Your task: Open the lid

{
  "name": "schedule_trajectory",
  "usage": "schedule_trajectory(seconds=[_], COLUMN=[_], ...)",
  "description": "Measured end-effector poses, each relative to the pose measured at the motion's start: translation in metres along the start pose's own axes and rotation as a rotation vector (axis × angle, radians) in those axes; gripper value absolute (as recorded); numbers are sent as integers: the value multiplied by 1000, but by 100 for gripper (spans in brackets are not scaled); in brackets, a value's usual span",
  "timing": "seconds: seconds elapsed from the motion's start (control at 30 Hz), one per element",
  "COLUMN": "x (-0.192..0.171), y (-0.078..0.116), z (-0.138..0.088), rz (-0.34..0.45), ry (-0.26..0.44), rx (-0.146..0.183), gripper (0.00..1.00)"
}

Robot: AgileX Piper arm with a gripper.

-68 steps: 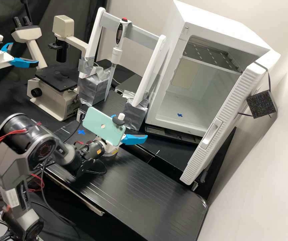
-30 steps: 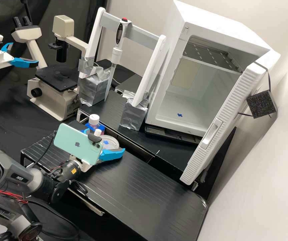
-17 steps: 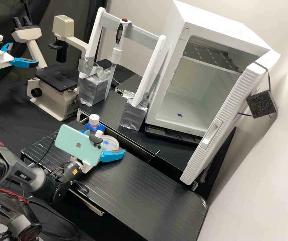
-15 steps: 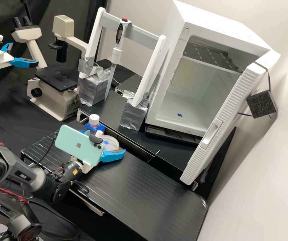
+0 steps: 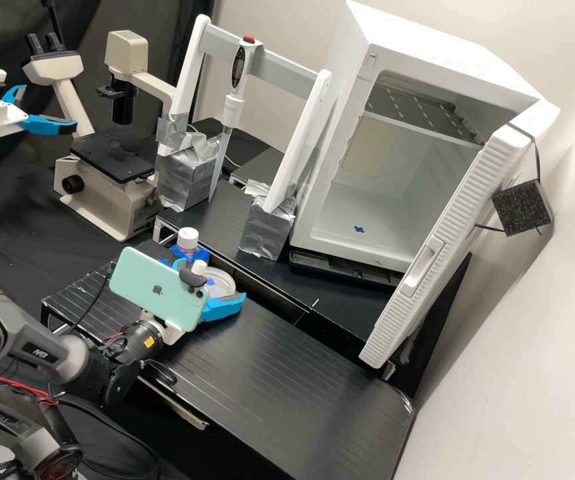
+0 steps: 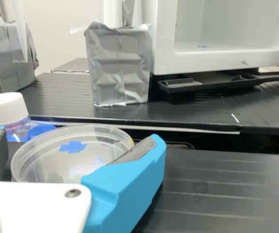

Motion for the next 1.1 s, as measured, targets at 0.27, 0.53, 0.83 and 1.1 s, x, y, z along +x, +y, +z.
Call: schedule_trajectory(seconds=[0.27,0.53,0.83,1.1], x=[1,1,0,-14], y=[-3,-3,0,10], z=[-3,-3,2,-2], rz=[-17,-20,-18,-14], ry=[19,15,14,37], rx=[2,5,8,3], gripper=[0,0,0,0])
